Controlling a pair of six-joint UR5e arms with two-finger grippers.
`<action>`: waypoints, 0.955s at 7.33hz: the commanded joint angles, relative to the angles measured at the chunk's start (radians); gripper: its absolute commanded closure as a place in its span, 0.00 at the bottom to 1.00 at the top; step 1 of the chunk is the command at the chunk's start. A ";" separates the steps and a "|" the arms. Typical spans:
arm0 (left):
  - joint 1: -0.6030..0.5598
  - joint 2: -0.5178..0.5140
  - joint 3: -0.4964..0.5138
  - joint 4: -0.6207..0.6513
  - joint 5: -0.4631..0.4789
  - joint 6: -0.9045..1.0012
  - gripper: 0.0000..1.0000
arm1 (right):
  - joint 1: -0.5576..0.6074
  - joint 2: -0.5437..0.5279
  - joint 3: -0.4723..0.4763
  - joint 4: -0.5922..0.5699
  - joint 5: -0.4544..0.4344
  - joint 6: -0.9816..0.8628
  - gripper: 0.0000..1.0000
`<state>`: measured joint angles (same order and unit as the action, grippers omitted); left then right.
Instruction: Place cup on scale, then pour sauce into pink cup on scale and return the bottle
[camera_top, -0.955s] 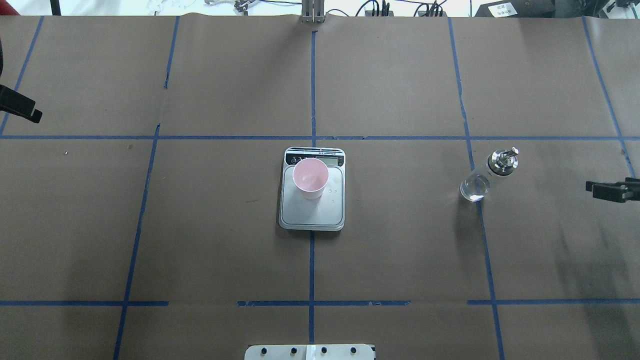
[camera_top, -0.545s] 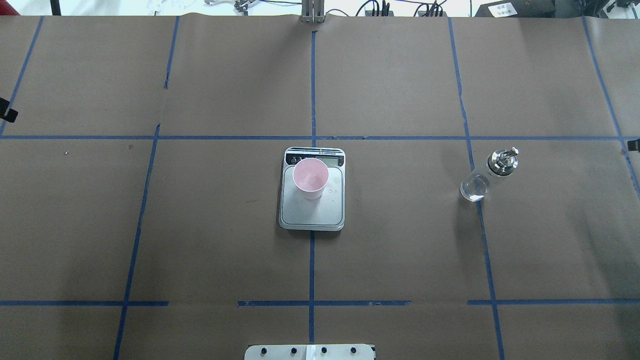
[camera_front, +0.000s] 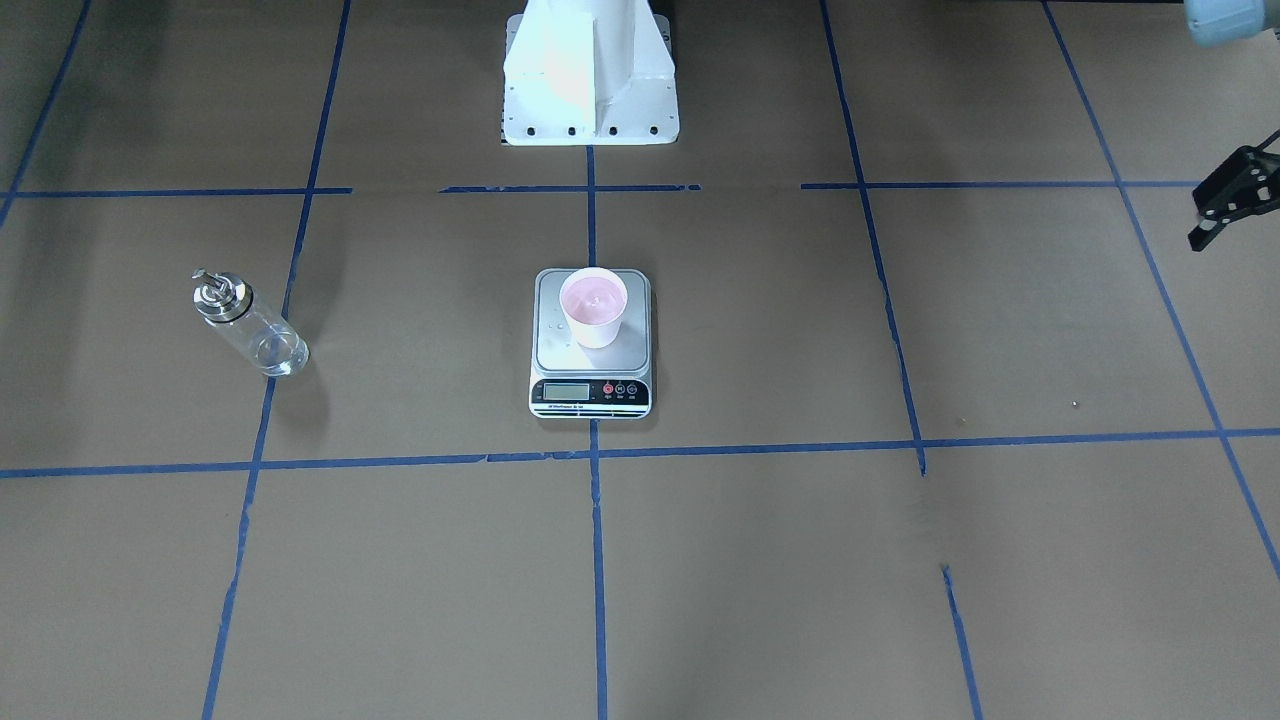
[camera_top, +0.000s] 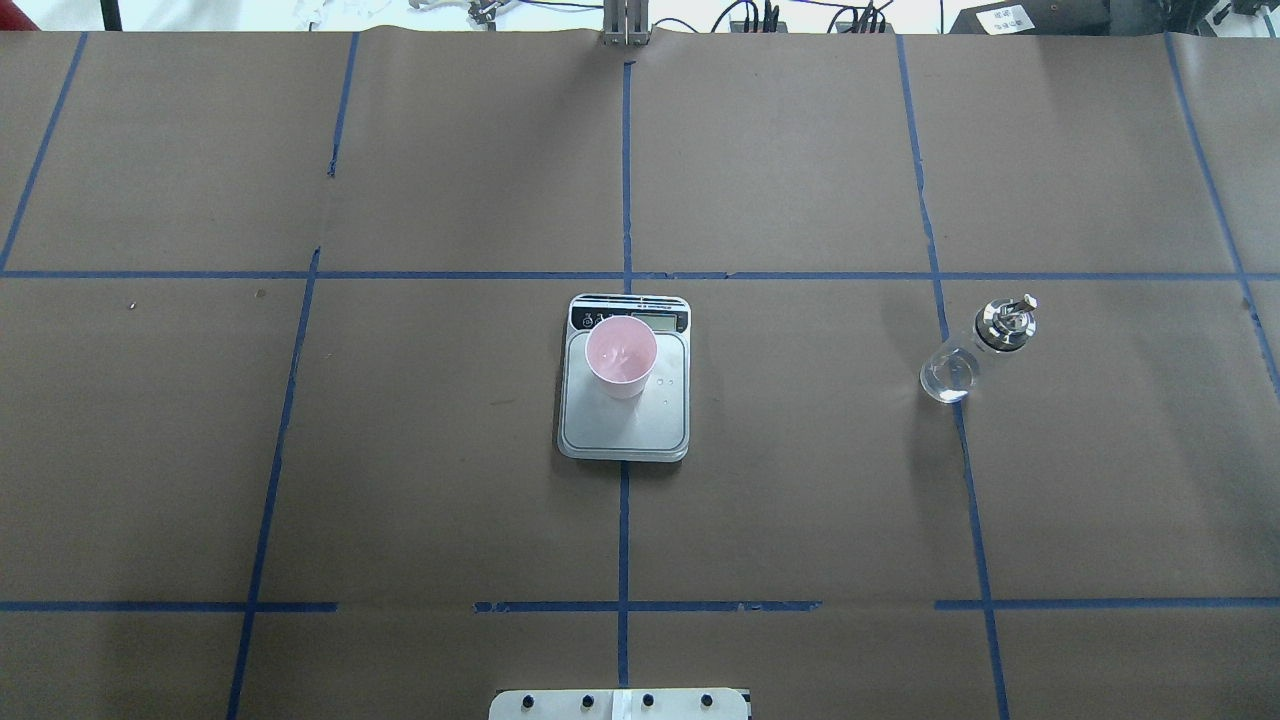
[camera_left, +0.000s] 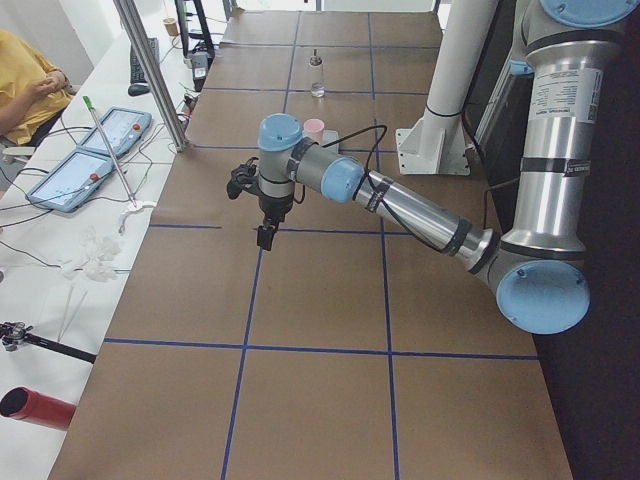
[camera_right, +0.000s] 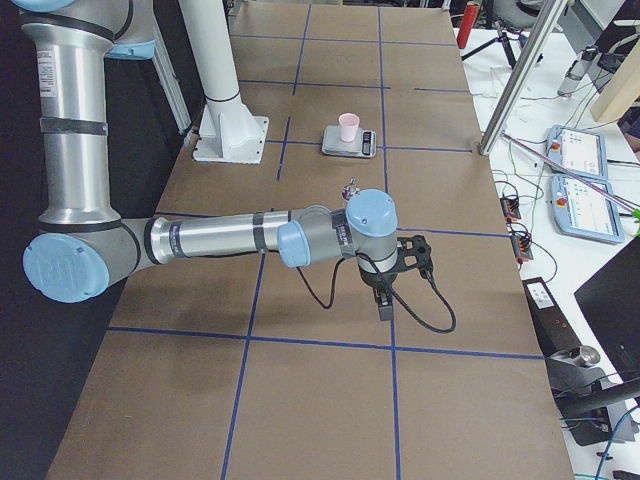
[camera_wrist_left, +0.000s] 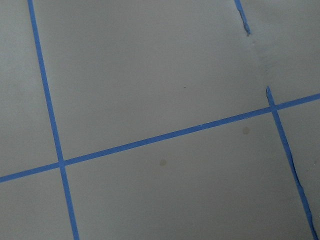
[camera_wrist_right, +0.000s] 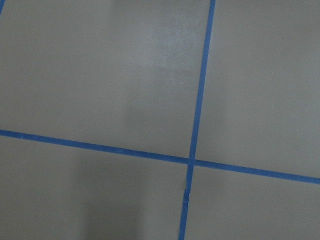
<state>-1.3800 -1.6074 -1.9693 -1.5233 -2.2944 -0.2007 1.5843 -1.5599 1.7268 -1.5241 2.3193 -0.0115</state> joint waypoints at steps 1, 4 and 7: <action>-0.086 0.012 0.107 0.003 -0.097 0.056 0.00 | 0.034 0.053 0.000 -0.200 0.003 -0.142 0.00; -0.157 0.059 0.149 0.000 -0.105 0.368 0.00 | 0.039 0.061 -0.003 -0.208 0.000 -0.133 0.00; -0.159 0.102 0.181 0.006 -0.059 0.363 0.00 | 0.039 0.031 -0.003 -0.200 0.003 -0.101 0.00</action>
<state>-1.5369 -1.5178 -1.7980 -1.5227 -2.3648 0.1627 1.6228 -1.5206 1.7244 -1.7257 2.3208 -0.1329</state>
